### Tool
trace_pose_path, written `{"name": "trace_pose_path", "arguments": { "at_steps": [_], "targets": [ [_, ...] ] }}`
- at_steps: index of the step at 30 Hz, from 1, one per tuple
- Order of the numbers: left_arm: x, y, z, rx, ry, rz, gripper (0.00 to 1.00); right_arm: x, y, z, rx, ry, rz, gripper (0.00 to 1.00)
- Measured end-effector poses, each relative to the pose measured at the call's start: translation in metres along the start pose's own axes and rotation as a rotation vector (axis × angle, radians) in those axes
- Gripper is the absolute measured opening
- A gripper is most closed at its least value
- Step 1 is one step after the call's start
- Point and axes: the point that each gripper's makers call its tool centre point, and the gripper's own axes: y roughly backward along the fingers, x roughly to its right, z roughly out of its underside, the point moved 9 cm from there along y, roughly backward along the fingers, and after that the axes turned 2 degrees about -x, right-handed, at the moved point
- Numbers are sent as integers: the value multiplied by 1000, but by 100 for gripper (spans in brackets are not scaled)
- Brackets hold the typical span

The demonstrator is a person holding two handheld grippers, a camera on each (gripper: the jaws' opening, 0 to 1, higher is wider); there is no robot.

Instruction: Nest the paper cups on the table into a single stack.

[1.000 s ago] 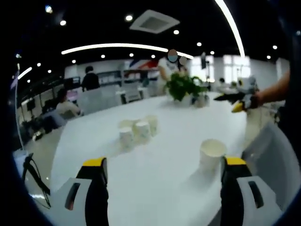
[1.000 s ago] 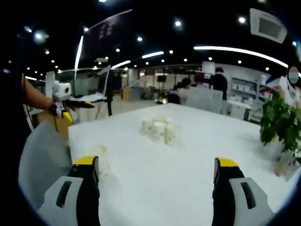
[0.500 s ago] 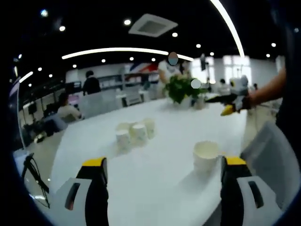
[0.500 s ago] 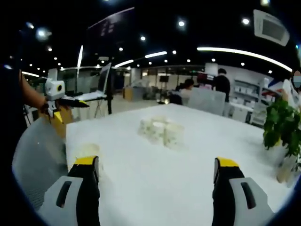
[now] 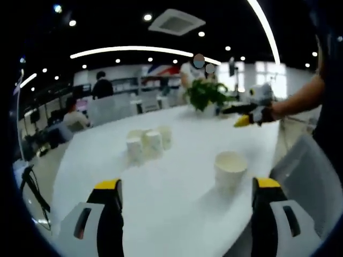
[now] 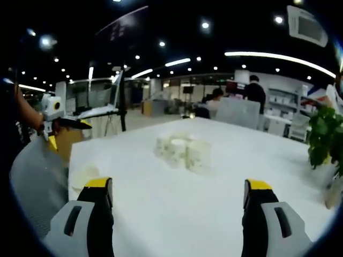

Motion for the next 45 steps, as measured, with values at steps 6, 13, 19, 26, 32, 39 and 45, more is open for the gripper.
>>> {"name": "trace_pose_path", "arguments": {
  "at_steps": [6, 13, 19, 26, 32, 39, 45],
  "targets": [
    [-2, -1, 3, -18, 35, 9, 99, 9, -22, 0, -4, 4, -14, 100],
    [-2, -5, 9, -46, 28, 16, 99, 22, -48, -1, 6, 18, -37, 100],
    [-6, -5, 12, -43, 55, 15, 99, 33, -74, -2, -2, 17, -55, 97],
    [-4, -7, 15, -62, 51, 11, 99, 48, -103, -7, 11, -17, -44, 96],
    [-5, -6, 15, -64, 63, 13, 99, 57, -130, -10, 2, -13, -54, 93],
    [-8, -4, 14, -55, 69, -10, 99, 63, -156, -7, -27, 17, -68, 86],
    [-8, -3, 14, -57, 58, -24, 99, 72, -178, -3, -29, 3, -57, 75]
  ]
}}
